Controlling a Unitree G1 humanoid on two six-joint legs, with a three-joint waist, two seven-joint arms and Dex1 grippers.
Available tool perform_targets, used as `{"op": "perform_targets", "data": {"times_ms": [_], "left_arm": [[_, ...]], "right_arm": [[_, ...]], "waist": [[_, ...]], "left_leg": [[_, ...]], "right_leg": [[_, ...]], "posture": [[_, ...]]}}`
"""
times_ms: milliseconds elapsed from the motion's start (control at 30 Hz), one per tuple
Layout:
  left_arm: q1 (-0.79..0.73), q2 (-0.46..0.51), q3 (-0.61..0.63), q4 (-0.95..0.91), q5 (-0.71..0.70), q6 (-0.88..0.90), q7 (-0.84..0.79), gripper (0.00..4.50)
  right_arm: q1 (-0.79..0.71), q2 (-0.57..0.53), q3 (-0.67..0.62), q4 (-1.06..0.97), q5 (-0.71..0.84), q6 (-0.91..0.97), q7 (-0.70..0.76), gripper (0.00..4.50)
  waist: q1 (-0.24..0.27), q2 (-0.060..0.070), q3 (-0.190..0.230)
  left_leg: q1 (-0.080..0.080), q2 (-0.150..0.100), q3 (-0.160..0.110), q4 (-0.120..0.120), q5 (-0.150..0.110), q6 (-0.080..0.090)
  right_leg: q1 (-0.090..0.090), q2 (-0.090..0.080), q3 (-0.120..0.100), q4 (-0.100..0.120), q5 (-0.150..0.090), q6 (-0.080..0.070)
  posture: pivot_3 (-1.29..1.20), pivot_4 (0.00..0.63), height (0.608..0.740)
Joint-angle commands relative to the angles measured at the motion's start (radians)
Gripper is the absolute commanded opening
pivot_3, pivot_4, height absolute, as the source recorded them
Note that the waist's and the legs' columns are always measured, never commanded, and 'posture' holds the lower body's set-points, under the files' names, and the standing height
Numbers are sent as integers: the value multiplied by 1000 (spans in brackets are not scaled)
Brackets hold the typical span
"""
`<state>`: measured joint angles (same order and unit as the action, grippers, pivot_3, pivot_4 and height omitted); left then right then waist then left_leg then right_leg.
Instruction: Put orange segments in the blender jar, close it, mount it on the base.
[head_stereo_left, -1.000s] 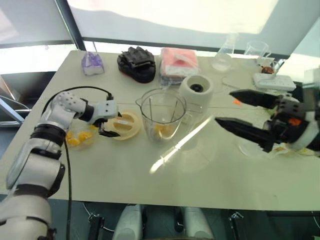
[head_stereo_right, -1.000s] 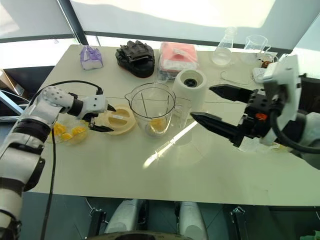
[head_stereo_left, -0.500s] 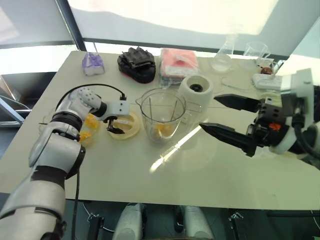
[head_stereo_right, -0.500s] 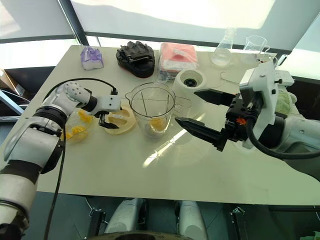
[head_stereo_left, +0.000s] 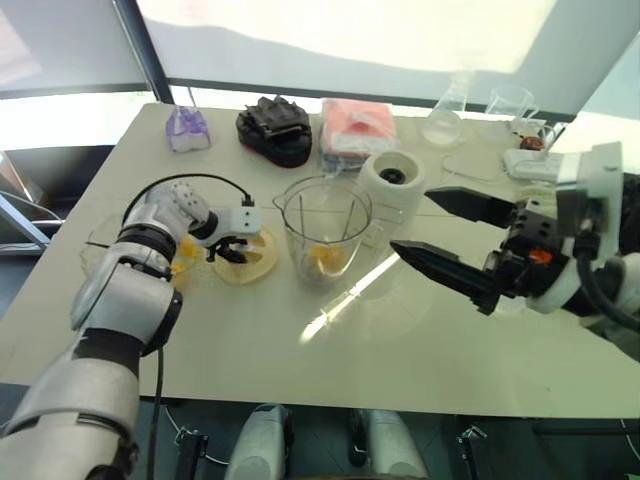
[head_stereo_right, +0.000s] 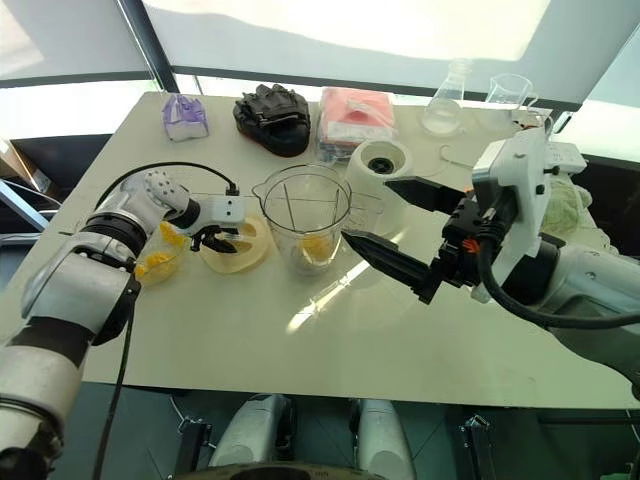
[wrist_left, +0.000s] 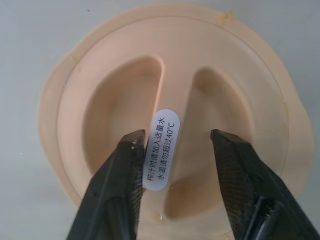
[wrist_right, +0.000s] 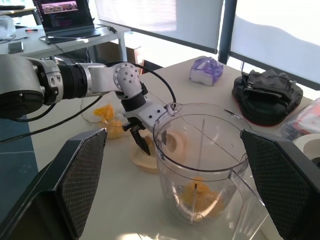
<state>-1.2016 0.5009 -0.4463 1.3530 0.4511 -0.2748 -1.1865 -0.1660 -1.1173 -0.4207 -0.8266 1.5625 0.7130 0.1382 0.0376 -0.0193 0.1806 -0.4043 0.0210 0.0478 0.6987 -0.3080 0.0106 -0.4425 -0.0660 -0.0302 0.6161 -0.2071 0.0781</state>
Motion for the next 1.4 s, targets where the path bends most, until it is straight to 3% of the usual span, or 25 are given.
{"op": "perform_targets", "data": {"times_ms": [33, 200, 300, 367, 400, 633, 800, 967, 1400], "left_arm": [[9, 9, 5, 3, 15, -5, -9, 2248], [10, 12, 32, -2, -8, -15, -14, 2248], [12, 16, 46, -5, -16, -18, -26, 1351], [15, 17, 54, -7, -16, -26, -31, 396], [16, 18, 56, -9, -14, -29, -26, 213], [-33, 46, 104, -27, -55, -46, -83, 213], [-113, 65, 176, -52, -127, -46, -205, 213], [-132, 91, 172, -116, -159, -119, -382, 213], [-106, 280, -114, -311, -386, -140, -428, 213]], "right_arm": [[7, 5, -33, -28, 13, -23, -6, 4500], [6, 15, -13, -23, -7, -30, -2, 4500], [-7, 26, 6, -14, -23, -34, 5, 4500], [-11, 33, 14, -9, -35, -33, 12, 4500], [-12, 37, 19, -7, -43, -32, 17, 4500], [-21, 64, 47, 5, -84, -30, 40, 4500], [-18, 89, 57, 11, -116, -28, 60, 4500], [-35, 115, 84, 30, -156, -29, 83, 4500], [-46, 160, 102, 48, -217, -18, 110, 4500]], "waist": [[0, 0, 0], [0, 0, 0], [0, 0, 0], [0, 0, 0], [0, 0, 0], [0, 0, 0], [1, -1, 0], [0, -1, 0], [-1, -1, 0]], "left_leg": [[0, 0, 0, 0, 0, 0], [0, 0, 0, 0, 0, 0], [0, 0, 0, 0, 0, 0], [0, 0, 0, 0, 0, 0], [0, 0, 0, 0, 0, 0], [0, 0, 0, 1, 0, 0], [-1, 0, 1, 1, 0, 0], [-1, -3, 2, 1, 0, 0], [0, 0, 0, 1, 0, 0]], "right_leg": [[0, 0, 0, 0, 0, 0], [0, 0, 0, 0, 0, 0], [0, 0, 0, 0, 0, 0], [0, 0, 0, 0, 0, 0], [0, 0, 0, 0, 0, 0], [0, 0, 0, 1, 0, 0], [0, 1, 0, 0, 0, 0], [0, 1, 0, 0, 0, 0], [0, 2, 0, 2, 0, 0]], "posture": [[0, 150, 740], [0, 150, 740], [0, 150, 740], [0, 150, 740], [0, 150, 740], [0, 150, 740], [0, 150, 740], [0, 150, 740], [0, 150, 740]]}}
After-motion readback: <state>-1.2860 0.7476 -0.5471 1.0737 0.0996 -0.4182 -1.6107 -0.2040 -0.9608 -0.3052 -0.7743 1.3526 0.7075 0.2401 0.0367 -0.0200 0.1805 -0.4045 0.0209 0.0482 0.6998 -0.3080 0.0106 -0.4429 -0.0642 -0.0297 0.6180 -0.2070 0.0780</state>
